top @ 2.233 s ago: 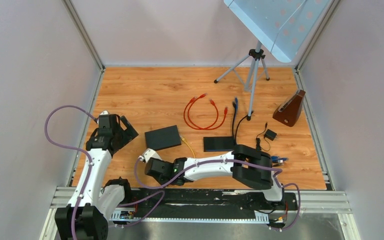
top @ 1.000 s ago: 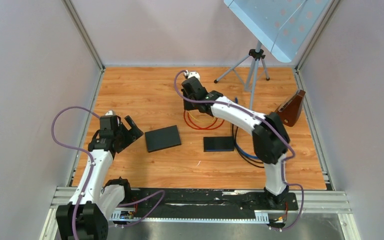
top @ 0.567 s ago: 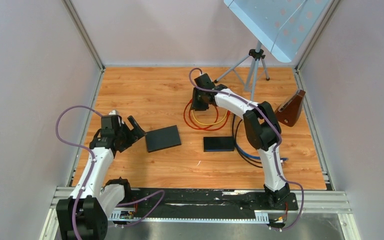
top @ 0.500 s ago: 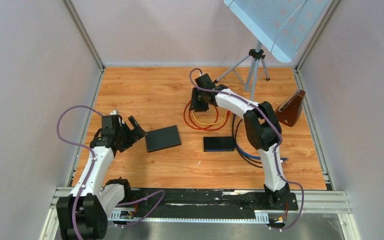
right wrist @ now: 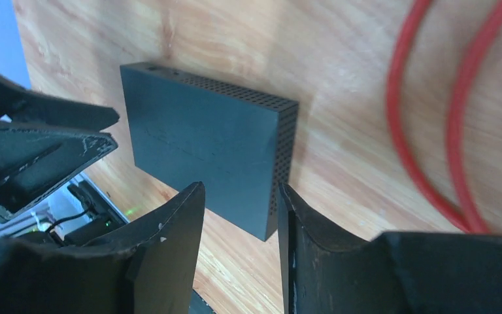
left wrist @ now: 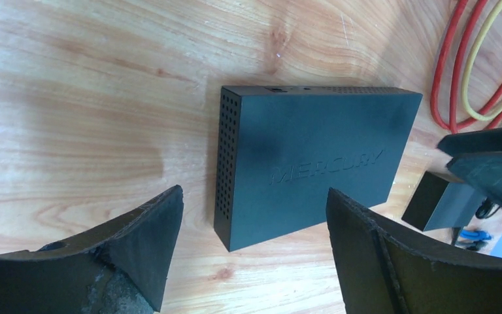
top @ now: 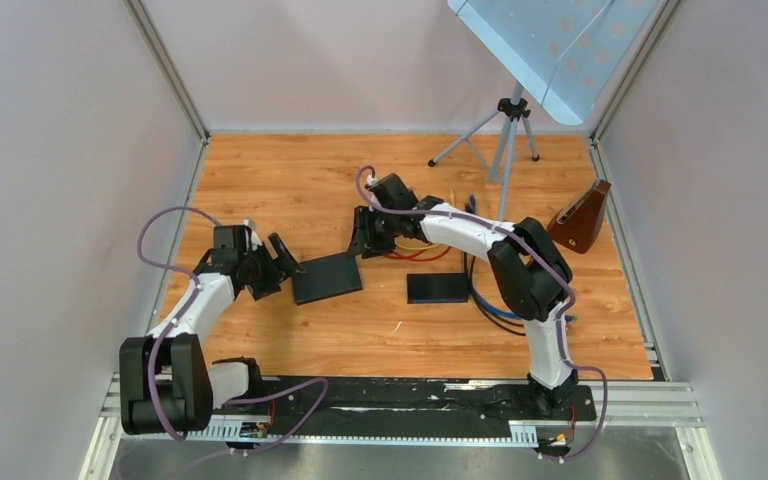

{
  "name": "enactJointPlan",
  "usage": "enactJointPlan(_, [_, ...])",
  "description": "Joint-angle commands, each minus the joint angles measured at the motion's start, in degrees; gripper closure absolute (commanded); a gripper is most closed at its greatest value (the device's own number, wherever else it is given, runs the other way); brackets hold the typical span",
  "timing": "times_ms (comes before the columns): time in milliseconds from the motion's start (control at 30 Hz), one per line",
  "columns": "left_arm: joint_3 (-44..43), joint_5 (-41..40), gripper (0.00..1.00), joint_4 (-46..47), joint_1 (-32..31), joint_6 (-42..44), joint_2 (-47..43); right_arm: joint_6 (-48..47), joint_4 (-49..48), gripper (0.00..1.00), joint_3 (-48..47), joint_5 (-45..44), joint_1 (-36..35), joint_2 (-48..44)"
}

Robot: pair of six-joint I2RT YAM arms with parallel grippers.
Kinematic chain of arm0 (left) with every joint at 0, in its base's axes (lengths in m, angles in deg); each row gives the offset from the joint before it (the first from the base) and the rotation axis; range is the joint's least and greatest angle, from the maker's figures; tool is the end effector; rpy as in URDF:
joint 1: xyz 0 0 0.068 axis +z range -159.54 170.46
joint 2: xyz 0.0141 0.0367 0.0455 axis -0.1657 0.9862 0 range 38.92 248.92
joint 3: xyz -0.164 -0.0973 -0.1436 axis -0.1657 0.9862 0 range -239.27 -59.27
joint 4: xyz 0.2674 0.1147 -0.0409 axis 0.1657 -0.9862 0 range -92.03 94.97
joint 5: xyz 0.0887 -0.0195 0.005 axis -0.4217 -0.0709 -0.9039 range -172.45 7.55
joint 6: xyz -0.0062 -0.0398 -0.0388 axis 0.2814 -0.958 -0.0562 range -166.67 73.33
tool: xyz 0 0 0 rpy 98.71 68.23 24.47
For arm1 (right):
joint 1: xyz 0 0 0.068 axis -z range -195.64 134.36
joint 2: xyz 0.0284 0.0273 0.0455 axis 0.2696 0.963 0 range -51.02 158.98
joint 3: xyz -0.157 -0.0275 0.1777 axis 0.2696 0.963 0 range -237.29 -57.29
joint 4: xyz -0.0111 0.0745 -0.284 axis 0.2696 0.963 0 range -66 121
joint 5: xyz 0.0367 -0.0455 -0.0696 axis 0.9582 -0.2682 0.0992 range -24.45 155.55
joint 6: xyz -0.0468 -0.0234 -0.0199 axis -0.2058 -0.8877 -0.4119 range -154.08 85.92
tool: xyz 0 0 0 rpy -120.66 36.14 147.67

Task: Pull the plug from the switch port
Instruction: Move the switch port to the center of the board.

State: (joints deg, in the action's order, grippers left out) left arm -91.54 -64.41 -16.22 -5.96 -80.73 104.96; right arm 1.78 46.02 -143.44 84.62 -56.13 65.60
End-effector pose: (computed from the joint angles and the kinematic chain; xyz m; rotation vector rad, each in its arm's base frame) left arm 0.2565 0.0041 0.1264 -0.7066 2.4718 -0.6063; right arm 0.3423 0.3087 0.1403 -0.2610 2.6710 0.9160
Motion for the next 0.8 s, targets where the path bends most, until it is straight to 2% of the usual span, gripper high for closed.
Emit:
enactJointPlan(0, [-0.64,4.40,0.14,4.55,0.47,2.95,3.41,1.37,-3.54,0.55,-1.43,4.58,-0.36,3.17])
enactJointPlan(267, [-1.72,6.31,0.22,8.88,-2.53,3.89,11.50,-1.14,-3.86,0.55,-1.39,10.24,-0.46,5.77])
enactJointPlan(467, [-4.66,4.08,0.31,9.63,-10.71,4.33,15.76,-2.89,-6.80,0.69,4.20,11.93,-0.47,2.75])
enactJointPlan(567, [-4.90,3.78,0.34,10.02,-13.45,3.55,16.58,-2.44,-7.50,0.73,9.21,9.72,-0.70,-0.72])
enactJointPlan(767, [-2.56,4.19,0.36,12.00,-18.67,-0.38,15.04,-0.22,-7.52,0.73,19.49,1.18,-0.91,-9.83])
